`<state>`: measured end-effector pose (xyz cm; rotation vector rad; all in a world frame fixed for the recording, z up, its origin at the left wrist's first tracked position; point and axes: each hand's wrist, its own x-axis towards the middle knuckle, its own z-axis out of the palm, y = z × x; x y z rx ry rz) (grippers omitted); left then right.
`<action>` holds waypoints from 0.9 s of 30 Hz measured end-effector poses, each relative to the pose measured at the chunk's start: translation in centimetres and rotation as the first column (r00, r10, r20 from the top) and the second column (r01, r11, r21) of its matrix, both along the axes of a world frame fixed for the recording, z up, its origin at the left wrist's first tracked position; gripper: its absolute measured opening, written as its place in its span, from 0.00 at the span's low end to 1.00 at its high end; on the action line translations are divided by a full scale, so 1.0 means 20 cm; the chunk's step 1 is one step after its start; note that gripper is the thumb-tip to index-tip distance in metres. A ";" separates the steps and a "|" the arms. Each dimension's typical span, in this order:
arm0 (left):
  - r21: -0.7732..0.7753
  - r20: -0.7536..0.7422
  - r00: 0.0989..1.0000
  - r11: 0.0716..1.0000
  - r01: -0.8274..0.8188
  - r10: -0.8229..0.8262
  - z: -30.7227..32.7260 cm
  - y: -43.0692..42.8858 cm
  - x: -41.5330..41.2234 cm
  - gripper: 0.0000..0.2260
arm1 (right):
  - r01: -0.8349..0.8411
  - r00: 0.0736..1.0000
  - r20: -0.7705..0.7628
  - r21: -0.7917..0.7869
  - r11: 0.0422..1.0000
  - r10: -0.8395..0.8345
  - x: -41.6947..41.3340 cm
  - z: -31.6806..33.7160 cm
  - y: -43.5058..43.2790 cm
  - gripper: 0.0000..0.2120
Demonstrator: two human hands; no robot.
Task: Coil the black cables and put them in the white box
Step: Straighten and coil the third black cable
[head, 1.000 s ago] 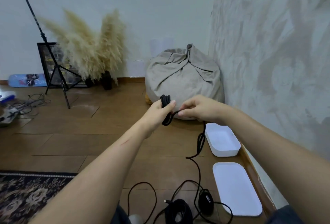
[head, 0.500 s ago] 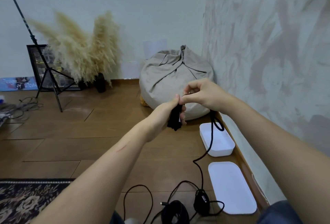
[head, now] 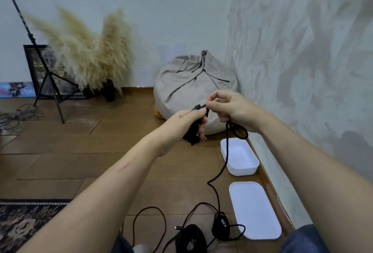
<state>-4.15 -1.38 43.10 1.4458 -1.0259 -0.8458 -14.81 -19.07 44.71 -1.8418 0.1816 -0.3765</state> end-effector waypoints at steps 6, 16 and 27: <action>-0.115 -0.114 0.992 0.992 0.044 -0.057 0.05 0.02 -0.02 0.12 | -0.005 0.998 0.061 0.108 0.994 -0.001 0.02 -0.03 -0.01 0.05; -0.309 -0.408 0.897 0.950 0.041 -0.171 0.14 0.05 0.04 0.09 | 0.143 0.966 0.212 0.028 0.989 -0.146 0.17 -0.10 0.20 0.11; -0.382 -0.345 0.924 0.874 -0.300 0.167 0.10 -0.02 0.13 0.06 | -0.025 0.991 -0.133 -0.095 0.995 0.013 0.23 -0.22 0.37 0.12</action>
